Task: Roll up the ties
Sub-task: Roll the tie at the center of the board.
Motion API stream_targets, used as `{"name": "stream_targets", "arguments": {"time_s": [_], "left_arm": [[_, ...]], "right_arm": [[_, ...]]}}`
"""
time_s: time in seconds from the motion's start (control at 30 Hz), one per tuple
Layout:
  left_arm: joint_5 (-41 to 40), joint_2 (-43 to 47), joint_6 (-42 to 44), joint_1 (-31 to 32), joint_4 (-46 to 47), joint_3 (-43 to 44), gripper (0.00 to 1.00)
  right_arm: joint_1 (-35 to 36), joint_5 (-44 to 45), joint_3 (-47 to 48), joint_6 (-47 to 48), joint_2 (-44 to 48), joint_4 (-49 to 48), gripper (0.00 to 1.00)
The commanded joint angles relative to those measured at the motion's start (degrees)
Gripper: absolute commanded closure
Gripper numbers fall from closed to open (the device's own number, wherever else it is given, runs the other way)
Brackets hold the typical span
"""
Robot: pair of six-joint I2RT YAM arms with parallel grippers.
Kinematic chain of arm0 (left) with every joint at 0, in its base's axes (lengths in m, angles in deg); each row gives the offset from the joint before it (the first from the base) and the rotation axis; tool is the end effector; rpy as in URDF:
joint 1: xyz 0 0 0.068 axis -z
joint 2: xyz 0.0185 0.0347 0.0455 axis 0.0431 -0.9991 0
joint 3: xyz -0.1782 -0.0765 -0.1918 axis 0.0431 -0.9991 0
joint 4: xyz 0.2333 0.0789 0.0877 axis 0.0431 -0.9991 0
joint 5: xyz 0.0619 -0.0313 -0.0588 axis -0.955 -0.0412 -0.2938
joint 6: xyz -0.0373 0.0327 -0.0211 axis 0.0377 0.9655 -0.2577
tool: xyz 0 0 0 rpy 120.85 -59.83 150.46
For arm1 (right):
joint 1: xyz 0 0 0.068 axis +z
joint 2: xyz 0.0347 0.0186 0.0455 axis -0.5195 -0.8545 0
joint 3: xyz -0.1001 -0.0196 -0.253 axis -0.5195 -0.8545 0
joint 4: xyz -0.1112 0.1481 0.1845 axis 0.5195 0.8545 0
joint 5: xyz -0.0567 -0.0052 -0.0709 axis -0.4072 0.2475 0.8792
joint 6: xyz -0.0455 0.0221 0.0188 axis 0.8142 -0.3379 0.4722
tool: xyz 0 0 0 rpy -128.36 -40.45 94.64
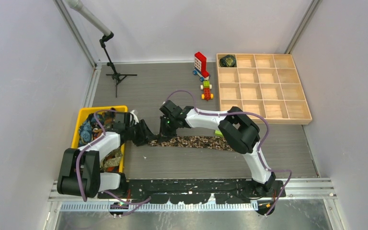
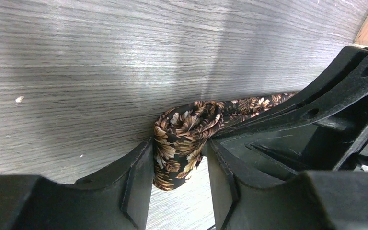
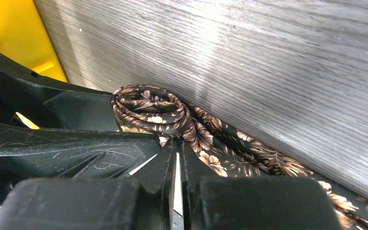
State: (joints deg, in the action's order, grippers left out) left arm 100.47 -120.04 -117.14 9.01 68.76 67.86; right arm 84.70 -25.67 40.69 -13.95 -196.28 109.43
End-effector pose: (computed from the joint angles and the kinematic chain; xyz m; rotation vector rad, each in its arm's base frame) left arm 0.2146 -0.0405 0.1453 -0.4890 2.5888 -0.8564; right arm 0.2627 0.3723 0.1483 -0.1618 2.8757 0.9635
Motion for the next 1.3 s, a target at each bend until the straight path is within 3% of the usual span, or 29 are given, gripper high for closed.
{"name": "stream_targets", "arguments": {"time_s": [0.0,0.17,0.37,0.7,1.27], "left_arm": [[2.31,-0.74,-0.38,-0.29,2.46,-0.50,0.57],[2.41,-0.63,-0.25,-0.31,2.56,-0.64,0.65],[2.64,-0.84,0.39,-0.24,2.19,-0.37,0.81],[0.30,2.02,2.82,-0.23,-2.79,1.16,0.89],[-0.91,3.46,4.17,-0.13,-7.44,4.15,0.97]], "right_arm": [[0.03,-0.38,1.82,-0.32,-1.03,-0.99,0.88],[0.01,-1.20,1.51,-1.08,-1.00,-2.15,0.88],[-0.13,-0.94,1.58,-0.72,0.67,-1.74,0.88],[-0.61,1.55,3.87,0.88,5.22,1.74,0.88],[0.13,0.84,2.39,-0.81,0.54,-1.45,0.88]]}}
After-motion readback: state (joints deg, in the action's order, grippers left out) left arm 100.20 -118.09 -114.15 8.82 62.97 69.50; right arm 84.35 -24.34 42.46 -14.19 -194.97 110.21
